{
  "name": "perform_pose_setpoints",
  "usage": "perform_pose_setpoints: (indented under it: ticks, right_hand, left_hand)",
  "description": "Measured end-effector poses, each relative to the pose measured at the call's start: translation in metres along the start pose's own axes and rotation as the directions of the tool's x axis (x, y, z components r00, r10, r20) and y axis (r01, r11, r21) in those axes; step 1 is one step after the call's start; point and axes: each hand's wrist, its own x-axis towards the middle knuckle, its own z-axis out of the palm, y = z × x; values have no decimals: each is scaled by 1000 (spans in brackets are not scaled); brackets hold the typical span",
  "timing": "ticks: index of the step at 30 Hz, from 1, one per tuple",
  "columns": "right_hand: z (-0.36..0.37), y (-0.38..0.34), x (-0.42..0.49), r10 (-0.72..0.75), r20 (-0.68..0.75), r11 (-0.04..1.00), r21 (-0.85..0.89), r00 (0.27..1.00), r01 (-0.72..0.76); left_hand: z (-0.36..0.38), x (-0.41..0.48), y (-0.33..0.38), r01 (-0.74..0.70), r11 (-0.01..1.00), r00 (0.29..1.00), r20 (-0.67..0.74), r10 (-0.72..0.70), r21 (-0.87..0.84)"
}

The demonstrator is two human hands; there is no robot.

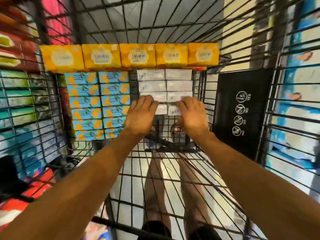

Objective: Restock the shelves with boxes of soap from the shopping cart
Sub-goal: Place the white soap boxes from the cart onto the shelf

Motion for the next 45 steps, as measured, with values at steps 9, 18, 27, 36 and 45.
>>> perform_pose_setpoints:
  ticks: [9,18,27,36,45]
  right_hand:
    - [-106,-33,-62,190,183,789,557,965,-261]
    - [-230,-97,-135,145,281,532,786,948,-315]
    - [-282,-248,-231,-205,352,335,902,913,-272]
    - [-252,-403,-415,-568,383,424,895,728,-140]
    - [-199,-511,-600,-705,313,349,934,636,-73]
  left_hand:
    - [-90,-80,2,125,758,957,-122,-262,-641]
    - [-215,-268,49,81,-36,647,80,-758,-996]
    - [-215,-495,150,-472,-456,277,364,-889,-755]
    - [-141,-738,239,-663,-241,48,280,-959,-709]
    - [-95,-942,321,-675,-23,-192,205,-960,-738]
